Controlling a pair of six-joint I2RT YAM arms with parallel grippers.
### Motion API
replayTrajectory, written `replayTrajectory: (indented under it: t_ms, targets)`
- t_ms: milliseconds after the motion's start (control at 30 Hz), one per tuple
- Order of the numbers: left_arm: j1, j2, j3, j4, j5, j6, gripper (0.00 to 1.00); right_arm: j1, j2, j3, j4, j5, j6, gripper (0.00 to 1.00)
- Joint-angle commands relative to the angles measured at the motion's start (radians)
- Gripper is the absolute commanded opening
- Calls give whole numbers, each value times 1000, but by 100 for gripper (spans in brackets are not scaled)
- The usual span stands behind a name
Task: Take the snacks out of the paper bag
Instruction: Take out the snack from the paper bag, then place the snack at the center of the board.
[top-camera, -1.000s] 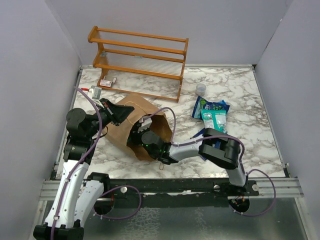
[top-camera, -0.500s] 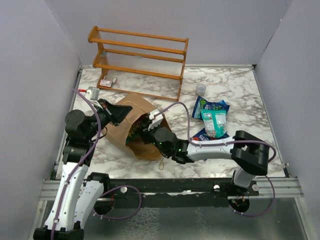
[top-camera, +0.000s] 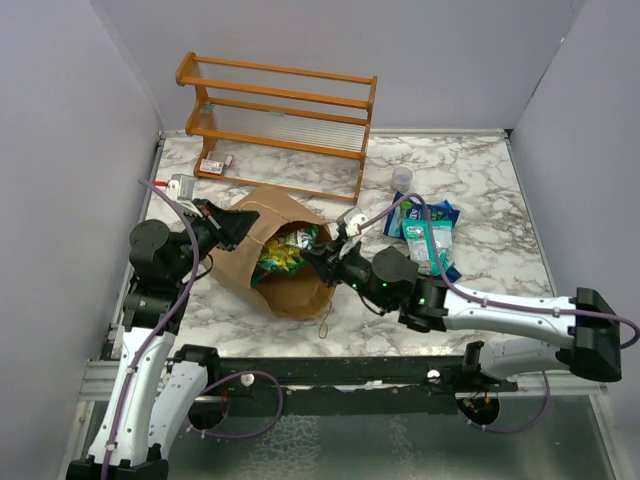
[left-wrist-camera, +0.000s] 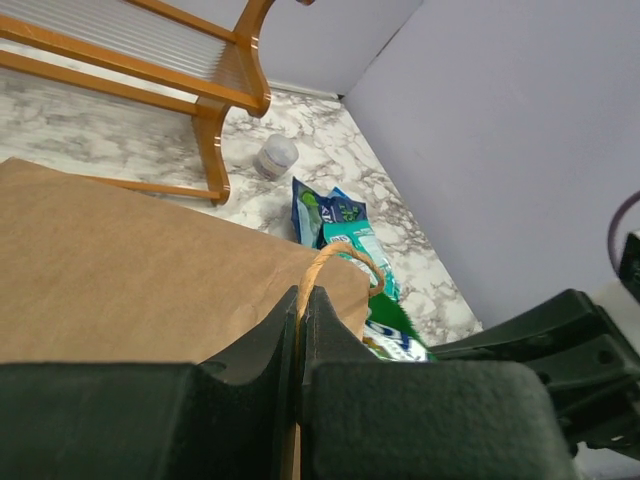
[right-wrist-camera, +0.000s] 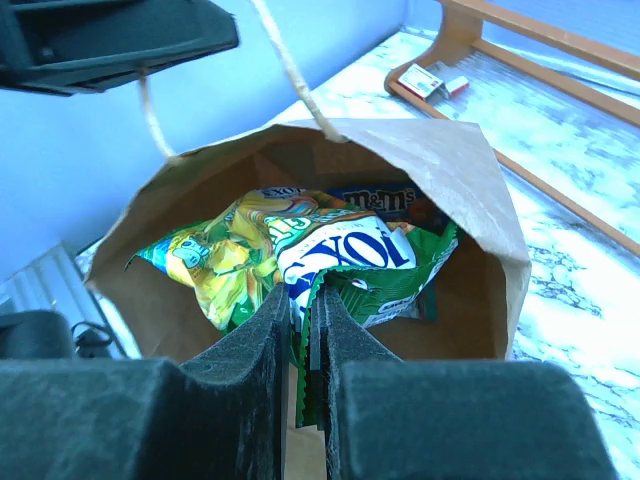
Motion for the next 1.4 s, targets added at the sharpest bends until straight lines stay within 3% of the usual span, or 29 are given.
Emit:
replayTrajectory:
  t_ms: [0,133,433,633,733,967,1367]
  targets:
    - [-2,-8,52,-29,-59,32,0,3,-132,21,-132,-85,-57,1]
    - [-2,-1,72,-54,-68,49,0,3,-262,9,-224,-59,-120,1]
    - [-2,-10,78,-82,-128,73,0,3,-519,-10,-391,196,-296,1]
    - [-1,-14,76,-85,-129,61,0,3,-495,-60,-309,537,-370,1]
    - [-2,-14,86,-108,-126,66,0,-32,-476,-86,-298,573,-341,1]
    - [-2,-8,91,-117,-126,60,0,-349,-419,-136,-391,268,-105,1]
    - [-2,-6,85,-104,-103,52,0,-643,-148,-272,-254,-152,79,1]
